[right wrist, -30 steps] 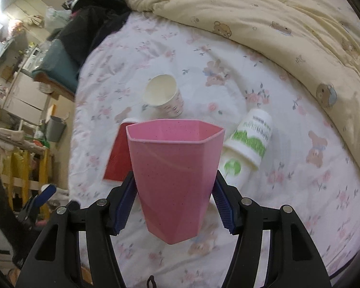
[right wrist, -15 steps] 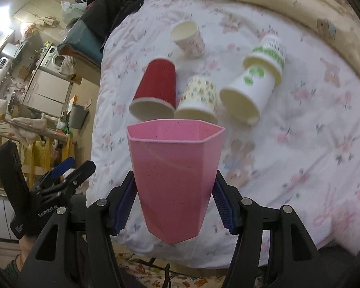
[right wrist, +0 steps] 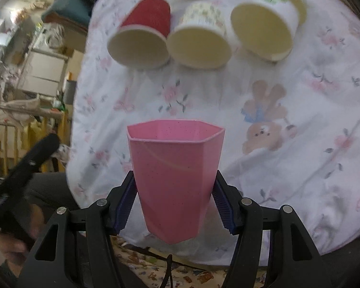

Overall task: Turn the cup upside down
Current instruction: 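Lift the pink cup with the right gripper and set it upright on the sheet, then move the left gripper to the upright pink cup and close on it, then lift the pink cup with the left gripper and rotate it mouth-down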

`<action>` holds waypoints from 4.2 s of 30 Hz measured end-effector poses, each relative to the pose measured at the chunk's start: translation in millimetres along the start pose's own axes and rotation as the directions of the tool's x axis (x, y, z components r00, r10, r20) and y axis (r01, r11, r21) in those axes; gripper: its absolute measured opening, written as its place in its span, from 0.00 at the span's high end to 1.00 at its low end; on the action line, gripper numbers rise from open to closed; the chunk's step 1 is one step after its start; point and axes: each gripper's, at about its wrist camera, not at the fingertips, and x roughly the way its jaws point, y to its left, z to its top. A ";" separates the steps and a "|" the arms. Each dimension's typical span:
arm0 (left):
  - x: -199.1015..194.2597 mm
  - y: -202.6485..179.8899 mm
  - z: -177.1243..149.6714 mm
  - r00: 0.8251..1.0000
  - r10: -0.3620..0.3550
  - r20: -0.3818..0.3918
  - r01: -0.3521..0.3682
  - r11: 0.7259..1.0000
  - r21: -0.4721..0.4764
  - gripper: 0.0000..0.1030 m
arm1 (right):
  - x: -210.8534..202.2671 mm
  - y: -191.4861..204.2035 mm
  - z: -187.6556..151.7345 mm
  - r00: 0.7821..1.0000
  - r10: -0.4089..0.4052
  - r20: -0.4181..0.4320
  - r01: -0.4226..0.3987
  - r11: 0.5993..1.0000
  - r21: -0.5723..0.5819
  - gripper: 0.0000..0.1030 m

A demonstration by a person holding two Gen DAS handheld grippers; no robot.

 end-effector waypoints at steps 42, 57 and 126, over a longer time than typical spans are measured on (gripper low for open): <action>0.3 -9.7 0.3 0.999 0.007 0.032 -0.007 1.000 0.011 0.00 | -110.7 -17.4 -10.1 0.936 -0.074 0.344 0.084 0.996 -0.016 0.14; 10.6 -66.7 -12.4 0.995 -0.064 -0.071 0.067 0.997 0.032 0.01 | -130.8 -46.7 -16.7 0.880 -0.168 0.445 0.136 0.985 0.103 0.14; -1.0 -40.7 13.8 0.988 -0.149 -0.040 0.151 0.987 0.050 0.49 | -105.9 -38.6 -4.8 0.896 -0.217 0.388 0.194 0.976 0.099 0.14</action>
